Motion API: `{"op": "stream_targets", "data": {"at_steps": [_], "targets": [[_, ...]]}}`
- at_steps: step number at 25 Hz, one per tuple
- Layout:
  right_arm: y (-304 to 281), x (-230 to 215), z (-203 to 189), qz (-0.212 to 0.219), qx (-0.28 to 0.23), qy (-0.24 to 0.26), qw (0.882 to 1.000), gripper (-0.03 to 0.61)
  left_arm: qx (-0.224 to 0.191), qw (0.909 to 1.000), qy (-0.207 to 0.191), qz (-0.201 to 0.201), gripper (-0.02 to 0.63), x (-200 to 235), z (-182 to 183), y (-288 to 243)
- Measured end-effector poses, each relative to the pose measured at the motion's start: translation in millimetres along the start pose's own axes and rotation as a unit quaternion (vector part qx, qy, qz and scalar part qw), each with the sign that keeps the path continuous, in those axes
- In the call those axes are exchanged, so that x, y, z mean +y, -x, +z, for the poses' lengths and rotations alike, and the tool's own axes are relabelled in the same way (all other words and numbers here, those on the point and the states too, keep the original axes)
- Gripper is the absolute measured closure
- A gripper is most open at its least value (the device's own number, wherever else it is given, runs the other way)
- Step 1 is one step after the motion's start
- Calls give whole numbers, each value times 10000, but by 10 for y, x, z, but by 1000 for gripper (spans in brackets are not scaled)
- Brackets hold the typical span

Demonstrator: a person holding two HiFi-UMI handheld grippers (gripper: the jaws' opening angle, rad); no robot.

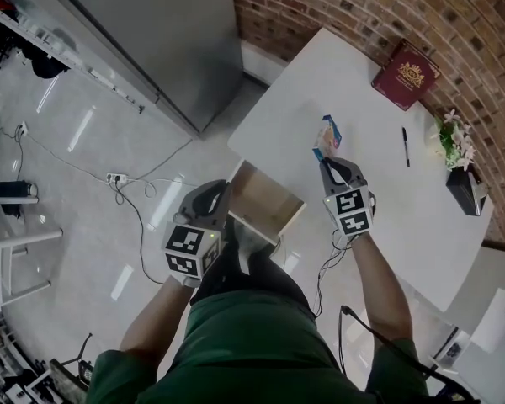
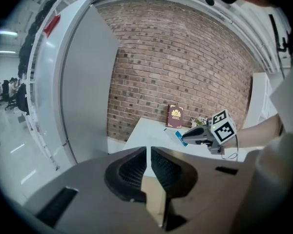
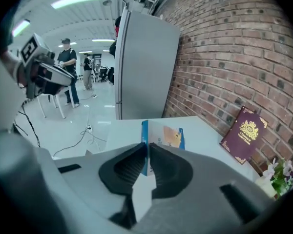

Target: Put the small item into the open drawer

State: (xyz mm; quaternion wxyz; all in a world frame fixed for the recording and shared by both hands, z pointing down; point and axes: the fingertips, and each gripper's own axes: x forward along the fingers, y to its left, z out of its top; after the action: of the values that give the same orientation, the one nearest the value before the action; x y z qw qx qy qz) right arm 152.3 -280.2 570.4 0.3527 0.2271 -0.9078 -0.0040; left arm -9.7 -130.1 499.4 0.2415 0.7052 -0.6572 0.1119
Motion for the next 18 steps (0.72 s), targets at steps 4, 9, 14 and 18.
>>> {"op": "stream_targets", "data": {"at_steps": [4, 9, 14, 18], "targets": [[130, 442, 203, 531, -375, 220, 9976, 543, 28, 9996, 121, 238, 589, 93, -149, 122], [187, 1052, 389, 1211, -648, 536, 9891, 543, 54, 9983, 324, 472, 589, 279, -298, 276], [132, 1558, 480, 1657, -626, 740, 9814, 545, 59, 9971, 467, 597, 589, 472, -399, 408], [43, 1803, 570, 1717, -550, 732, 9809, 545, 87, 9973, 500, 526, 589, 655, -428, 489]]}}
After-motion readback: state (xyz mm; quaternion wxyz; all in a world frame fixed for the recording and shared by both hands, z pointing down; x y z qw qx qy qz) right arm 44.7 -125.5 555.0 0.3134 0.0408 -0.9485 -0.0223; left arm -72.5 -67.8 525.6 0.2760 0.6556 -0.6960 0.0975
